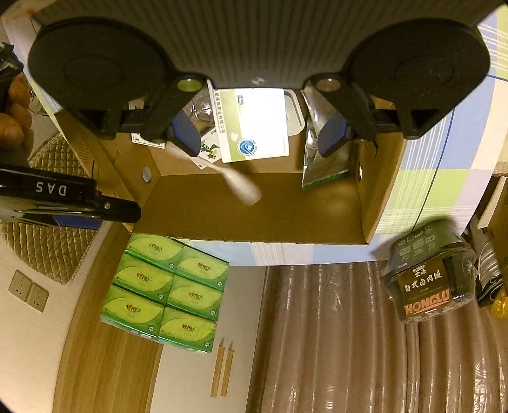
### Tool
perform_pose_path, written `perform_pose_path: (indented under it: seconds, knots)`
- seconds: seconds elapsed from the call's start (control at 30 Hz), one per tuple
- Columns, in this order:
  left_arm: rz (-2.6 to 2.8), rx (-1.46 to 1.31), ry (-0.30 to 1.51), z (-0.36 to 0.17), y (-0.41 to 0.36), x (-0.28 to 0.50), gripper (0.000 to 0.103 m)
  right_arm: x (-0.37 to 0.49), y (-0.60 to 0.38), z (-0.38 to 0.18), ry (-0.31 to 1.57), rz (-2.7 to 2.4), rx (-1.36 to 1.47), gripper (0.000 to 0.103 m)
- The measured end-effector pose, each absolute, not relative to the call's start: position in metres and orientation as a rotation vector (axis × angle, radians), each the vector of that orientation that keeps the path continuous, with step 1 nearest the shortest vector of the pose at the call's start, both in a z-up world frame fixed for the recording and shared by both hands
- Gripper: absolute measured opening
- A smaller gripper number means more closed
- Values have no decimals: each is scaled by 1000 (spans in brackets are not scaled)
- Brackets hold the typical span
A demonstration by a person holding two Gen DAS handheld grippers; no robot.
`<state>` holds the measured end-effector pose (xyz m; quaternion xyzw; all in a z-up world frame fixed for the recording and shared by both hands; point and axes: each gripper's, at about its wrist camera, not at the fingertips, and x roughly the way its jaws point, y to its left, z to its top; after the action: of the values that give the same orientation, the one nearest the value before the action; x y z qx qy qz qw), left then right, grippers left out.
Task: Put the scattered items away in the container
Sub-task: 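Lower the tablet box into the box with the left tool while the right drops the spoon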
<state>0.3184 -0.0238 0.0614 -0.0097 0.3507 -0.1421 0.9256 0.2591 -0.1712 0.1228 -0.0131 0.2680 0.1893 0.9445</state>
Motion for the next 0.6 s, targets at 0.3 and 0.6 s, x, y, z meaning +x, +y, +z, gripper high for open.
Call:
perform_pose_path:
  seconds: [0.3, 0.6]
  knots:
    - [-270, -33, 714, 69, -17, 299, 80, 229, -180, 139, 526, 377, -15, 75]
    - [-261, -31, 690, 88, -14, 256, 93, 169, -200, 149, 503, 360, 18, 92]
